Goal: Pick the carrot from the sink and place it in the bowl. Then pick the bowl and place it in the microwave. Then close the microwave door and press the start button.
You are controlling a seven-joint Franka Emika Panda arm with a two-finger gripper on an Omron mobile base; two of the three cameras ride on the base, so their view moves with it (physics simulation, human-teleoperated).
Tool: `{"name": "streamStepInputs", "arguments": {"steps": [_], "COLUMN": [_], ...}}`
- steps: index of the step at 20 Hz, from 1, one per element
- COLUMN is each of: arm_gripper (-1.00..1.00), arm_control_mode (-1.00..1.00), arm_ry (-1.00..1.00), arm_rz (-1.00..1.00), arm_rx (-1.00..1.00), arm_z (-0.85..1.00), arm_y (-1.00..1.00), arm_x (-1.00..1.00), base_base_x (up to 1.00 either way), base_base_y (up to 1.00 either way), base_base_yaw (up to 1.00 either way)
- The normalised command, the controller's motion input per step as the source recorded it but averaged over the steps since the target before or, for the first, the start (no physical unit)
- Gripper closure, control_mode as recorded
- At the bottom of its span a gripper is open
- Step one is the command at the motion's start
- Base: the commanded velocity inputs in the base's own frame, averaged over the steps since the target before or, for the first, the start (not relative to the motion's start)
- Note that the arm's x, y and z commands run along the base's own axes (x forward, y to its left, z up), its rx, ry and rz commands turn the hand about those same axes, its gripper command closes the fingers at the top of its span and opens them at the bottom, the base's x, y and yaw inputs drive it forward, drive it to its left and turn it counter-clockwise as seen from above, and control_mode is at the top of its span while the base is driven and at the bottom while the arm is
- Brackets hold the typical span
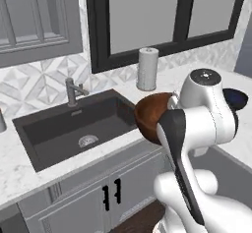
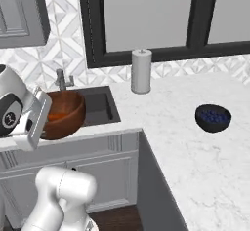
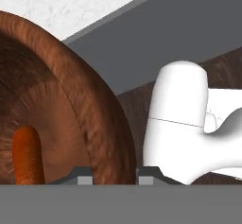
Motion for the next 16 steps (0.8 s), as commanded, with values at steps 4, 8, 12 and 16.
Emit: {"name": "streamStepInputs", "arguments": {"steps": [4, 8, 12, 16], "arm_gripper": [1.00, 1.00, 1.00, 1.00], "arm_control_mode": [1.00, 1.00, 1.00, 1.00], "arm_ry": [0.00, 0.00, 0.00, 0.00], "arm_rz": [0.00, 0.00, 0.00, 0.00], "arm_rx": [0.00, 0.00, 0.00, 0.00], "arm_z": [0.00, 0.00, 0.00, 0.00], "arm_y": [0.00, 0.00, 0.00, 0.00], "arm_x": [0.00, 0.00, 0.00, 0.00], "base_base_x": [-0.59, -0.46, -0.26, -0.16], "base_base_y": [0.17, 0.13, 0.11, 0.09], "base_base_yaw": [-0.83, -0.89, -0.94, -0.96]}}
